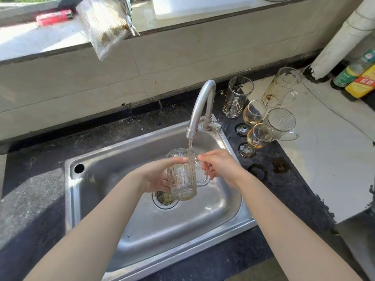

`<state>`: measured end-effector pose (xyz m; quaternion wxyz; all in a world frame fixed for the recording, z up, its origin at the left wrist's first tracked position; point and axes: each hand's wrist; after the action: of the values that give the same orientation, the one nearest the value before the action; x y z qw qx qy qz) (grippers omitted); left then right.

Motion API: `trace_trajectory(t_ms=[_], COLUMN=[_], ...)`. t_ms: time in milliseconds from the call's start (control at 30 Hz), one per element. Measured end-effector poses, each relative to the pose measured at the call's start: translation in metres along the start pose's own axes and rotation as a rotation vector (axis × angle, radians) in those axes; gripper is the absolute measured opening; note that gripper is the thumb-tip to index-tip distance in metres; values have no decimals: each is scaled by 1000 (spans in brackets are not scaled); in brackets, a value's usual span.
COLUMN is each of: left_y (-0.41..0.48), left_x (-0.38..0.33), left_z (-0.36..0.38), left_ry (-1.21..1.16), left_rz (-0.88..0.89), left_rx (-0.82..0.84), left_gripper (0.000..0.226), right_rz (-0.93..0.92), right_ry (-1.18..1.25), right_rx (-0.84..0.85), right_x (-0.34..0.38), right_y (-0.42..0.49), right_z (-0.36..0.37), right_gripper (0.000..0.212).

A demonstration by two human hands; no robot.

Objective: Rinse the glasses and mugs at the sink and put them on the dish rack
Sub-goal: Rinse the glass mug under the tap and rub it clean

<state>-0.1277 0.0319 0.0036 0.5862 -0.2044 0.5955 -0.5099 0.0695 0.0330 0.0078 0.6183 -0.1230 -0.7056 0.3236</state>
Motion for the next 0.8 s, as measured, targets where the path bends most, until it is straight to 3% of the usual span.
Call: trace_trajectory(t_ms=[133,267,367,500,633,700,800], left_y=[6,11,11,5,-1,-7,-13], left_x=[10,19,20,17,14,9,4], left_z=[3,9,14,10,2,-1,-5], left_ry=[-161,-378,-446,-450,-366,-416,-492], left_rz=[-38,-40,-58,-27,201,334,410], left_rx=[35,15,-46,-52,-273,-240,-194], left_gripper=[87,88,84,62,39,27,27], right_rz=[-1,9,40,86,156,188,177], right_ry=[53,197,140,176,278,307,412], right_rx=[26,124,23,-93,-38,-14,0], right_x=[0,3,11,27,35,33,26], right_y=[2,1,11,28,39,45,53], right_z=[-1,-4,2,3,-7,-3,7], right_gripper=[4,11,12,3,10,13,14])
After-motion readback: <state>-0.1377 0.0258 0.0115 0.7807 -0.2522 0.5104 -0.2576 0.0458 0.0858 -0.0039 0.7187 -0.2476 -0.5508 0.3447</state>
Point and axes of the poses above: each hand's wrist, its own y-axis towards the middle knuckle, its own z-axis out of the palm, x = y × z, and after that the axes turned 5 degrees about x, right-handed
